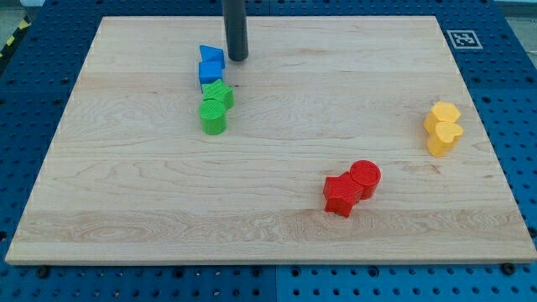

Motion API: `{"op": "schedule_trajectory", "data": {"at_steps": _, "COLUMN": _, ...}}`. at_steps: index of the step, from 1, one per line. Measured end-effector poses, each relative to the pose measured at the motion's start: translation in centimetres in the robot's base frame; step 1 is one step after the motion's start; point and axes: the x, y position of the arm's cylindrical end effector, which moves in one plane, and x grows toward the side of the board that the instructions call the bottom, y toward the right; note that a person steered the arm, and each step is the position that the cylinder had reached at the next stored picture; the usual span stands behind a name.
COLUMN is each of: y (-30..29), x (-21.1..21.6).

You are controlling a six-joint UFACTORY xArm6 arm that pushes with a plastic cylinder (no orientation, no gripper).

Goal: Push the green star to the left a bit

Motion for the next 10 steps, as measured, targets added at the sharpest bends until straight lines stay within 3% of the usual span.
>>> {"op": "schedule_trajectory", "data": {"at_steps": 2, "y": 3.4, "x": 6.4}}
{"op": "schedule_trajectory", "data": {"at_steps": 3, "y": 2.3, "x": 9.0}}
{"op": "schedule_trajectory", "data": {"at_steps": 10, "y": 0.0, "x": 9.4}}
